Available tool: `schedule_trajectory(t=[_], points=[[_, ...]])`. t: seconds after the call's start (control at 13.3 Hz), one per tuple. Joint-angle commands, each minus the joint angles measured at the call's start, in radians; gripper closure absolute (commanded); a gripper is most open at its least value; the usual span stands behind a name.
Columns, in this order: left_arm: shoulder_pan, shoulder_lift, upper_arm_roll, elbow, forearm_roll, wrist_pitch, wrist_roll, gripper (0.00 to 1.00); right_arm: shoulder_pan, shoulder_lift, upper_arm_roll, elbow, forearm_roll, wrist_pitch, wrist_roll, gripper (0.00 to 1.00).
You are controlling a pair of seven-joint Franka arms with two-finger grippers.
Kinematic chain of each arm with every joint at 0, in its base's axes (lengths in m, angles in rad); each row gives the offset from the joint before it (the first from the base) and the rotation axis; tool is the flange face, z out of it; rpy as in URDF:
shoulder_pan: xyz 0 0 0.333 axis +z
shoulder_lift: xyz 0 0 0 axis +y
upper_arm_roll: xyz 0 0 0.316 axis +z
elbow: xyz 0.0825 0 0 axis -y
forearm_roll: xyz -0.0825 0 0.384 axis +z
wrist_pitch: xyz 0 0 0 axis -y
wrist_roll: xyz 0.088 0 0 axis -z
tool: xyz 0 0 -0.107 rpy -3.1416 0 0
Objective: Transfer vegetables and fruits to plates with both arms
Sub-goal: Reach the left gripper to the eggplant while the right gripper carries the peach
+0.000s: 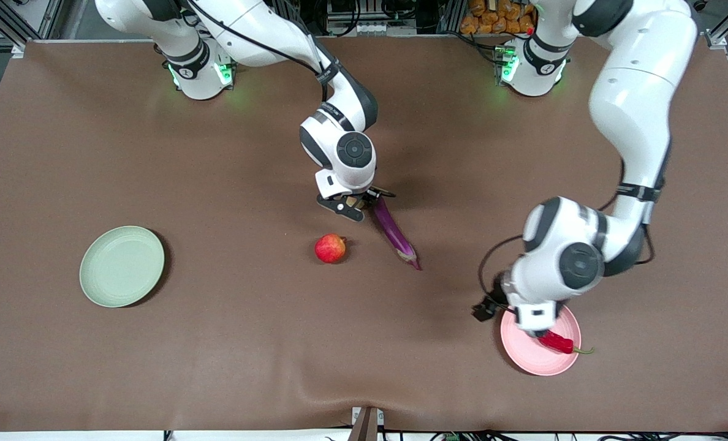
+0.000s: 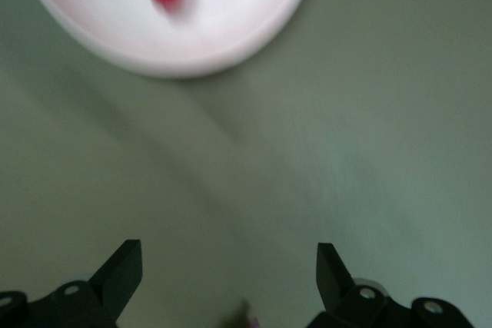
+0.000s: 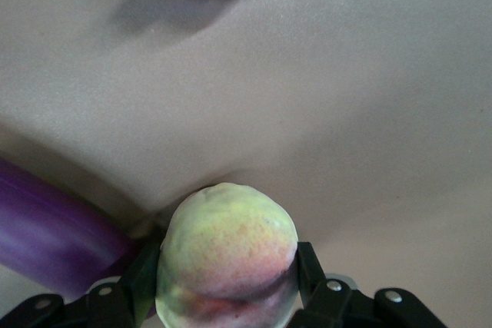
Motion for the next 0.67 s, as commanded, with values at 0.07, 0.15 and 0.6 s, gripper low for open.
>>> schedule_trajectory(t=[0.07, 0.15, 0.6], points=[[-0.12, -0.012, 0.014, -0.029, 0.009, 0.0, -0.186, 0.0, -0.02, -0.033, -0.023, 0.009, -0.022, -0.024, 0.018, 0.69], [-0.152, -0.011, 0.014, -0.038, 0.01, 0.001, -0.223, 0.0, -0.033, -0.052, -0.034, 0.009, -0.022, -0.065, 0.006, 0.69], [-0.249, -0.022, 0.003, -0.248, 0.01, 0.186, -0.241, 0.0, -0.22, -0.167, -0.046, 0.01, -0.022, -0.229, -0.247, 0.69]])
